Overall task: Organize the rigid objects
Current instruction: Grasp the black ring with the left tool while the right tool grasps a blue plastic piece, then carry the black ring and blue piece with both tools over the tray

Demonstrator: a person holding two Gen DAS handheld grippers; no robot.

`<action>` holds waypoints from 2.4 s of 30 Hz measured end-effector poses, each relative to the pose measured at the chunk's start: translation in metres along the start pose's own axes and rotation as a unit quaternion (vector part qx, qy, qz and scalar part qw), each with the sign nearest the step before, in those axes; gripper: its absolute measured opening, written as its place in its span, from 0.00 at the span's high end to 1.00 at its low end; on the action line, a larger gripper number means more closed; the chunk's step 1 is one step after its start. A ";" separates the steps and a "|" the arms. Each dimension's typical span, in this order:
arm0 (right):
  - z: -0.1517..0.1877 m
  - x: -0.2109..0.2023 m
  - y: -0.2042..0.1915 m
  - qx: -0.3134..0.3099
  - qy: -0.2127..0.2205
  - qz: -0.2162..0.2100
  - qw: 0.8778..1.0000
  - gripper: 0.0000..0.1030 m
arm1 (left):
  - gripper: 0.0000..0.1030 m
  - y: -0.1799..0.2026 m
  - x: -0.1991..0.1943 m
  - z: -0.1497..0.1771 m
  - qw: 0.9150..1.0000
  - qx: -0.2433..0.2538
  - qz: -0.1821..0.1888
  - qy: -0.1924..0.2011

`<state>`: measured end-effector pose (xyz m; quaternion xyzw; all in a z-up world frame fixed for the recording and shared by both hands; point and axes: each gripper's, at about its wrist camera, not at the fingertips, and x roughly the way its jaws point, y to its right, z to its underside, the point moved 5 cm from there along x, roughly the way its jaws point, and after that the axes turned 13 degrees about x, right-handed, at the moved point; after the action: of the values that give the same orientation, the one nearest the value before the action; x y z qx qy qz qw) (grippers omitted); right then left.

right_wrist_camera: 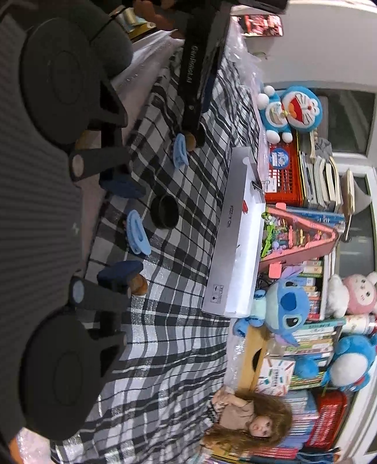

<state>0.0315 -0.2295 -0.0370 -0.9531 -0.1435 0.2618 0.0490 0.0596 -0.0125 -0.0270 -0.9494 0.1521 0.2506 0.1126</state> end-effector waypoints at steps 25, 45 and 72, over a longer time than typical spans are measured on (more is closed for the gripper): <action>-0.025 0.014 0.002 0.054 0.005 0.021 0.998 0.80 | 0.71 -0.008 0.010 -0.023 0.999 -0.016 -0.028 0.006; -0.104 0.060 0.031 0.141 0.016 0.046 0.989 0.80 | 0.71 -0.056 0.056 -0.099 0.998 -0.042 -0.044 0.013; -0.176 0.187 0.039 0.212 -0.059 0.046 0.974 0.80 | 0.71 -0.104 0.190 -0.152 0.992 -0.108 -0.023 -0.060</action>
<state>0.2855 -0.2141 0.0164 -0.9094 -0.0428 0.3441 0.2295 0.3198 -0.0038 0.0197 -0.9424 0.0955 0.3196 0.0244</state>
